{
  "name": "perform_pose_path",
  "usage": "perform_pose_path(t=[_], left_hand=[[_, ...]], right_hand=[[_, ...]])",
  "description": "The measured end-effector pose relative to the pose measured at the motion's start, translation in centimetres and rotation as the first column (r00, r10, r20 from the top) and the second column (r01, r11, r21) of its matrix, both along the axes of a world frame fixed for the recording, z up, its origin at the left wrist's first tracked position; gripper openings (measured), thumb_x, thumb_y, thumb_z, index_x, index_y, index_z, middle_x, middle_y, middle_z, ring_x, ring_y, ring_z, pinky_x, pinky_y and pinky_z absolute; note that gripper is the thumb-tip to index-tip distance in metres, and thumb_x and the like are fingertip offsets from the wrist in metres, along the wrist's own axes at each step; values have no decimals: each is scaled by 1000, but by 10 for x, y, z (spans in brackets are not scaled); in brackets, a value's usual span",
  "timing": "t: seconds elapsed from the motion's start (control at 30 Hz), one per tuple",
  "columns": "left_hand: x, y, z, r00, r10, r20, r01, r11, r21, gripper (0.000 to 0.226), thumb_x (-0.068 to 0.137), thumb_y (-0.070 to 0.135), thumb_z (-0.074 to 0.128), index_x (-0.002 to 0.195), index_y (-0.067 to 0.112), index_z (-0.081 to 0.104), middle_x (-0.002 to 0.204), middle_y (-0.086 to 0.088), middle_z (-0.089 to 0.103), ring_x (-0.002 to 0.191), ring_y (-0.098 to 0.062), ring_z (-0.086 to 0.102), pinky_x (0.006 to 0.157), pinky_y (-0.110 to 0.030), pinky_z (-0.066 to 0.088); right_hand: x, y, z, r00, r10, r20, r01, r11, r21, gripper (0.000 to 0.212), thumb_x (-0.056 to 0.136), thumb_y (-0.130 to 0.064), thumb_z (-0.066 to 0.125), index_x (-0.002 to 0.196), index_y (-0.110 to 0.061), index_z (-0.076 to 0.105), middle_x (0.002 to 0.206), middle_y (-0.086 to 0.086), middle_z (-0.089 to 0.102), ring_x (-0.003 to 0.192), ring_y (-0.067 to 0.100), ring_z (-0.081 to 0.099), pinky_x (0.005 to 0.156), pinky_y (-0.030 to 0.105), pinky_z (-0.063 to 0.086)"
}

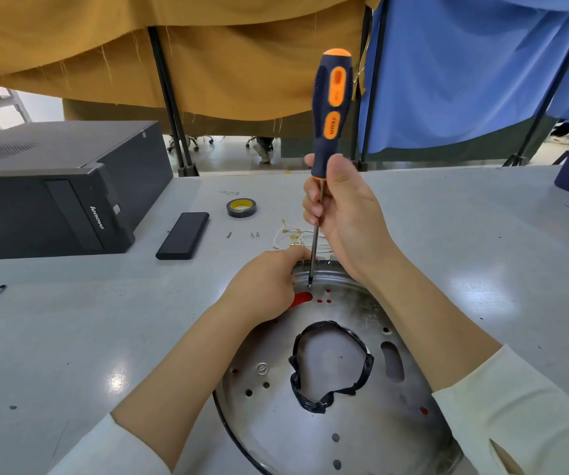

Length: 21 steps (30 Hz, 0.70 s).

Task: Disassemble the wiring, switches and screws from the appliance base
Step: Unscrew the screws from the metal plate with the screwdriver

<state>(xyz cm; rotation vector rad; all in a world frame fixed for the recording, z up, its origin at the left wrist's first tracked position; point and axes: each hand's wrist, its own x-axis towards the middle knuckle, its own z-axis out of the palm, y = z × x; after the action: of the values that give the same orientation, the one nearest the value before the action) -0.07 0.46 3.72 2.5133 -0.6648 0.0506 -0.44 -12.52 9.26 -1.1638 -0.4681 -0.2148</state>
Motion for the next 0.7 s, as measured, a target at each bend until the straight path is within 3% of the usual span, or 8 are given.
perform_pose_path(t=[0.1,0.23,0.33,0.5,0.6,0.7], left_hand=[[0,0,-1,1000,-5,-10,5,1000,0,46,85,15,60,127,29,48,114,-2,66,100,-27,59,82,-41,50],[-1,-1,-2,1000,-4,12,5,999,-35,32,83,11,54,107,27,41,94,3,67,82,-25,57,69,-37,48],[-1,-1,-1,1000,3,16,-2,999,-53,23,81,12,53,90,30,41,76,8,59,73,-19,52,63,-33,44],[-2,-1,0,1000,6,20,-5,999,-53,27,80,13,54,68,35,43,67,12,53,67,-10,50,57,-22,37],[-3,-1,2,1000,8,-1,-8,998,-64,30,79,12,55,67,38,46,67,13,55,66,-4,52,56,-18,37],[-3,-1,3,1000,3,-18,-5,997,-71,27,77,10,54,75,37,54,70,11,60,66,-5,55,57,-19,40]], right_hand=[[0,1,1,1000,21,-15,-21,999,-39,41,95,-43,33,111,-10,51,63,-8,45,53,7,32,53,25,27],[0,3,-1,999,-50,-17,49,998,-37,22,94,-32,52,105,-19,38,61,-11,44,51,6,32,51,21,30],[0,1,-1,999,-47,7,47,998,-30,15,97,-29,46,104,-17,41,64,-7,46,54,7,35,53,22,33],[1,1,-1,1000,11,-10,-11,999,-31,44,102,-38,26,112,-8,57,65,-7,50,55,7,36,55,25,31],[2,2,0,999,19,-39,-20,1000,-16,36,95,-44,38,109,-12,47,63,-7,45,52,7,32,53,24,29],[2,0,-1,997,-62,-36,61,998,-30,21,95,-27,54,107,-18,39,63,-9,45,52,6,34,53,22,33]])
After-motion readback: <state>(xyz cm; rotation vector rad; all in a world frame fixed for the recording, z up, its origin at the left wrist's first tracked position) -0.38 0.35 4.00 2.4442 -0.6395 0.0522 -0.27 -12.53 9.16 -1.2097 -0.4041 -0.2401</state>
